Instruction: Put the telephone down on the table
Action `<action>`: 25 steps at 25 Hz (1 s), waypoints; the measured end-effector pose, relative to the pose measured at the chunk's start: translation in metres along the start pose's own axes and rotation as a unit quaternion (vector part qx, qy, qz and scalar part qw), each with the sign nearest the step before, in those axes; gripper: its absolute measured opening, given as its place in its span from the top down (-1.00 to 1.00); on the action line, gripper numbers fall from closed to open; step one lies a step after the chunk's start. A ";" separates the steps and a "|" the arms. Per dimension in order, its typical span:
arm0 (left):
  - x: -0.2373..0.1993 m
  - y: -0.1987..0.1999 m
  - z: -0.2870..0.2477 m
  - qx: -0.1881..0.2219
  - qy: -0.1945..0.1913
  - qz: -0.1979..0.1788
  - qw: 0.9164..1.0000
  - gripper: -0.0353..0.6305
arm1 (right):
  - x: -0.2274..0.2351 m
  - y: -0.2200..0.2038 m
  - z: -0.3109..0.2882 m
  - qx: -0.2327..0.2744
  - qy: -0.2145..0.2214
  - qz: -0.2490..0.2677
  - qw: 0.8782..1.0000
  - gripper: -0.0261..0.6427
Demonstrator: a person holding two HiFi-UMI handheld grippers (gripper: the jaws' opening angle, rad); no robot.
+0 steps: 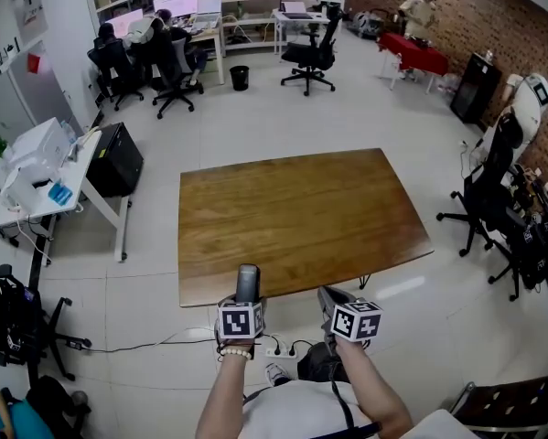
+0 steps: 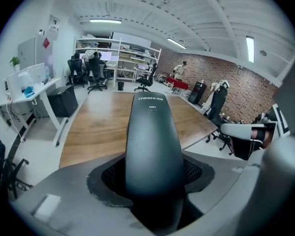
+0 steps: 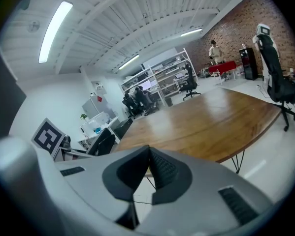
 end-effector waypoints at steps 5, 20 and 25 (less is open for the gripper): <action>-0.002 0.001 -0.003 -0.004 -0.002 0.003 1.000 0.06 | 0.000 0.002 -0.002 -0.002 0.000 0.000 1.000 0.91; -0.004 0.043 -0.033 -0.015 -0.001 0.010 1.000 0.06 | 0.024 0.039 -0.031 -0.002 0.011 -0.005 1.000 0.91; -0.007 0.071 -0.049 -0.022 0.003 0.013 1.000 0.06 | 0.037 0.063 -0.052 -0.007 0.020 -0.006 1.000 0.91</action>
Point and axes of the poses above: the fingertips, and each gripper's own axes: z backward along the fingers, x to its right, y out of its top, the point moved 10 cm from there along z, backward along the fingers, and after that the axes turned 13 degrees about -x, right-handed, at the moved point
